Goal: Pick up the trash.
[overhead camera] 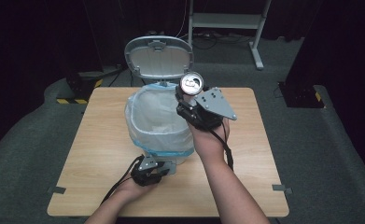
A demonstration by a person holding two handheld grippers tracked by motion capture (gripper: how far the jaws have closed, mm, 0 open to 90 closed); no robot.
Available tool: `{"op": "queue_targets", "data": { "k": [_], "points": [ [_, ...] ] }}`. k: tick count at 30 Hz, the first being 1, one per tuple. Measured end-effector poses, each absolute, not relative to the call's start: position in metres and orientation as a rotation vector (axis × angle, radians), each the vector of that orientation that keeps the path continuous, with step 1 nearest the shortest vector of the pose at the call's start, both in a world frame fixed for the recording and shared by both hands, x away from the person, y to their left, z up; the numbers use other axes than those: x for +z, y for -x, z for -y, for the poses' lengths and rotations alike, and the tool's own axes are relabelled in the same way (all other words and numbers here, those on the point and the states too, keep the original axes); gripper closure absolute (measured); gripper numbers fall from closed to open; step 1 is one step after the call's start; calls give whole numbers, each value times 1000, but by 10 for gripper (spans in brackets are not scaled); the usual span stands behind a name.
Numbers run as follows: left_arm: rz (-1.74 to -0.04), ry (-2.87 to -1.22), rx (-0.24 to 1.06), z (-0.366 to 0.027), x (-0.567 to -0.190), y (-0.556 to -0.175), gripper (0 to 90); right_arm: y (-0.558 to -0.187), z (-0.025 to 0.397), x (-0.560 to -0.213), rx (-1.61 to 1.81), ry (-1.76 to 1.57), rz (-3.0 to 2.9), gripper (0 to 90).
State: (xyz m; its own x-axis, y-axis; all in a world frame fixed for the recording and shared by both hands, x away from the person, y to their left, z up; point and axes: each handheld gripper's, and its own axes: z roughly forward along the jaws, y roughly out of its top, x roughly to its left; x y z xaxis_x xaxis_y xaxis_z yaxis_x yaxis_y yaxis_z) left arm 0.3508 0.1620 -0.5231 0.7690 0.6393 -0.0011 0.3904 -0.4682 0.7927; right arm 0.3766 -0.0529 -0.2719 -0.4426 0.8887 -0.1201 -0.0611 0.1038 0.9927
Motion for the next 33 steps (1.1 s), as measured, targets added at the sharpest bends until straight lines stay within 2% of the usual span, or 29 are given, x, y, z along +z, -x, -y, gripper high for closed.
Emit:
{"op": "queue_targets", "data": {
  "k": [17, 33],
  "points": [
    [-766, -2117, 378, -162, -523, -351, 605, -385, 19, -276, 1504, -827, -1626, 334],
    [-766, -2119, 378, -162, -523, -350, 605, -387, 10, -275, 1519, -821, -1650, 333]
  ]
}}
